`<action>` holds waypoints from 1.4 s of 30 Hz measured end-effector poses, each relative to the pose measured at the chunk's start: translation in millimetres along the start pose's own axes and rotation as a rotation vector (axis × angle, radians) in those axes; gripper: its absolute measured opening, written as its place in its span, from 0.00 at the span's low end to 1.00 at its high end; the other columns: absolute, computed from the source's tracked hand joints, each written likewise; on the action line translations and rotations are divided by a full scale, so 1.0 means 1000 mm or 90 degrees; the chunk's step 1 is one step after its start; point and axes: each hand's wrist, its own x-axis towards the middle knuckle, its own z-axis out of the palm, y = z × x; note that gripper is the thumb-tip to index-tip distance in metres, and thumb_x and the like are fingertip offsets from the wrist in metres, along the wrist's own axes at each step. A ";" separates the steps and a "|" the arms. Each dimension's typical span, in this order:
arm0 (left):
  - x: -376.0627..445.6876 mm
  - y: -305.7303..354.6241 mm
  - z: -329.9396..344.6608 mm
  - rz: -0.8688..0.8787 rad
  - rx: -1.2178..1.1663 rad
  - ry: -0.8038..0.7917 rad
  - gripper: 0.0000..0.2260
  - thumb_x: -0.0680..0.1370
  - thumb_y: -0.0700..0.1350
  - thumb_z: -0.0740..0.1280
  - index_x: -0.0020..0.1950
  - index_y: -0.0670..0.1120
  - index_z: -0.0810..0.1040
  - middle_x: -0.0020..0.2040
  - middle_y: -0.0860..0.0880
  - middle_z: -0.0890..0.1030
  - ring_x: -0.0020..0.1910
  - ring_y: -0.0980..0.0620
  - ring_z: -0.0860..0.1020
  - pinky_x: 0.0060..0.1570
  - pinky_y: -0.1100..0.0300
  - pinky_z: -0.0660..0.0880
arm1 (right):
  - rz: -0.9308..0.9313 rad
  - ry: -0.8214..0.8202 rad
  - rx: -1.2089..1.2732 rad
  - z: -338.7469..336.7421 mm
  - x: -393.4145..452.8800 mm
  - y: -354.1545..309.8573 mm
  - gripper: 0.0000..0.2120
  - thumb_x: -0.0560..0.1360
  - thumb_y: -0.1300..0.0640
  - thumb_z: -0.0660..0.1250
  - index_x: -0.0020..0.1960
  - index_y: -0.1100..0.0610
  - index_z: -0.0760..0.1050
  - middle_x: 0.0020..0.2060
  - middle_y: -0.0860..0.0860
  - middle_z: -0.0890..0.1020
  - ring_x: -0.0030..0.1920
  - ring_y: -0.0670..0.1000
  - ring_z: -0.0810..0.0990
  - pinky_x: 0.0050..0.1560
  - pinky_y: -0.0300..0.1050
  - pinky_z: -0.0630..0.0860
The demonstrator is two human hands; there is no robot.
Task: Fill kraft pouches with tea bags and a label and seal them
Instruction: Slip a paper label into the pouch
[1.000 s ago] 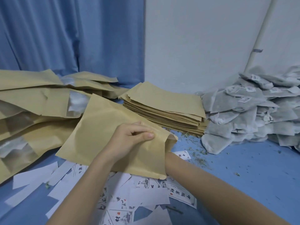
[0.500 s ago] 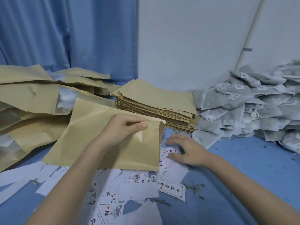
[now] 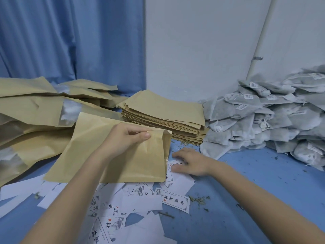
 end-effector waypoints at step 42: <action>0.021 0.086 0.016 0.034 -0.217 0.065 0.07 0.76 0.44 0.66 0.50 0.45 0.83 0.40 0.58 0.84 0.40 0.64 0.80 0.40 0.72 0.74 | -0.233 0.233 -0.229 -0.118 -0.071 -0.105 0.09 0.75 0.62 0.64 0.54 0.62 0.77 0.52 0.57 0.80 0.52 0.52 0.77 0.51 0.42 0.71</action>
